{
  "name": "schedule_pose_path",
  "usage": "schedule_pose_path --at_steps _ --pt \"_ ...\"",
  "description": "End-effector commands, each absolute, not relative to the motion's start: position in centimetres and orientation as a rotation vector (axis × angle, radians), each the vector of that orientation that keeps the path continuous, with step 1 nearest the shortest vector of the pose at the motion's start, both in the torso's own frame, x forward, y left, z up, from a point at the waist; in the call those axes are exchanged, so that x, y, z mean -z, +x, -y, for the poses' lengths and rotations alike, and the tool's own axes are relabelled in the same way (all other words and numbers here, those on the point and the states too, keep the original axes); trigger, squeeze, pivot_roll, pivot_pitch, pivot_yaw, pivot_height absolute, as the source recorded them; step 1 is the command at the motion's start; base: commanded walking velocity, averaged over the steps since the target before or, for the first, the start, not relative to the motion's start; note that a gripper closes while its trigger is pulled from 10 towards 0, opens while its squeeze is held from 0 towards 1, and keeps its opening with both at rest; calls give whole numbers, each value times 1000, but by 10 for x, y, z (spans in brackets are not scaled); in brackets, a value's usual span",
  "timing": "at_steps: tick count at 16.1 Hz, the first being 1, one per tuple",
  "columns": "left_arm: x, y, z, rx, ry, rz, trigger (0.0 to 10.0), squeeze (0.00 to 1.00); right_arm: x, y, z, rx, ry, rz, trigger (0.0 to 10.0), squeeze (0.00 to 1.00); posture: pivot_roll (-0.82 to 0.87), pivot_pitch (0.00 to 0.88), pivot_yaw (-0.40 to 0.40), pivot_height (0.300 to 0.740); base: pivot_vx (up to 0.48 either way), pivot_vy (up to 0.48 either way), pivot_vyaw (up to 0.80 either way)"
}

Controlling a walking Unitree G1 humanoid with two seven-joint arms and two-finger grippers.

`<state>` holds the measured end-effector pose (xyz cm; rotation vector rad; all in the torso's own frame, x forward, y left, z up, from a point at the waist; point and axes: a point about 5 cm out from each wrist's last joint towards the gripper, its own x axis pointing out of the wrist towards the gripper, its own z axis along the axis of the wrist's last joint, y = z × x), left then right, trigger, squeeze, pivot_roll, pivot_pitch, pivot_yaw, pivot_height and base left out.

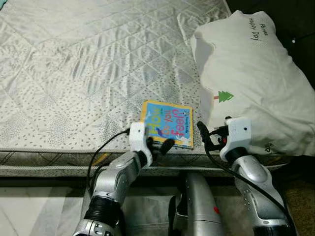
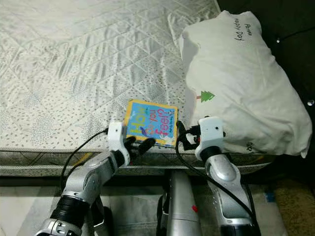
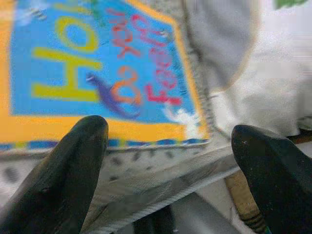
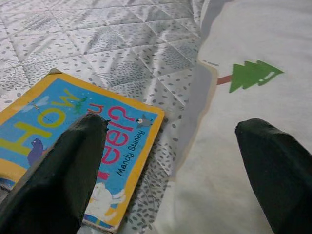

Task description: Clean up the room

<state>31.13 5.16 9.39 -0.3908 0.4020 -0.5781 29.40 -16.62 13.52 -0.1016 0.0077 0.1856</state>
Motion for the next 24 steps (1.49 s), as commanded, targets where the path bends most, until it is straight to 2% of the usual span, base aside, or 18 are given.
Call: schedule_pose_path --at_steps 1,3,5,7,9,11,14,16,20,24 --pt "-96 307 -43 623 -387 -421 10000 0 -133 294 166 -187 -103 -9 10000 0 -23 201 -42 553 0 0 0" --pt "-104 304 -40 660 -358 -405 10000 0 -133 296 164 -185 -97 -3 10000 0 -19 194 -34 553 0 0 0" --pt "-121 302 -51 620 -339 -303 10000 0 -133 298 163 -178 -89 7 10000 0 -2 183 -20 553 0 0 0" --pt "-133 299 -75 504 -331 -174 10000 0 -132 299 162 -172 -71 12 10000 0 24 171 -11 553 0 0 0" --pt "-143 287 -117 286 -295 -4 10000 0 -131 302 156 -188 -17 18 10000 0 57 150 -7 553 0 0 0" --pt "-139 275 -144 151 -205 45 10000 0 -132 307 149 -195 23 25 10000 0 84 130 -9 553 0 0 0" --pt "-140 258 -170 36 -98 99 10000 0 -128 313 150 -144 91 16 10000 0 134 87 -12 553 0 0 0" --pt "-132 243 -188 -27 -43 62 10000 0 -123 315 152 -111 122 1 10000 0 157 73 -24 553 0 0 0" --pt "-132 242 -198 -9 16 60 10000 0 -138 322 152 -159 108 66 10000 0 153 59 -49 553 0 0 0" --pt "-129 254 -177 7 -59 100 10000 0 -149 331 144 -189 119 112 10000 0 126 22 -42 581 0 0 0"
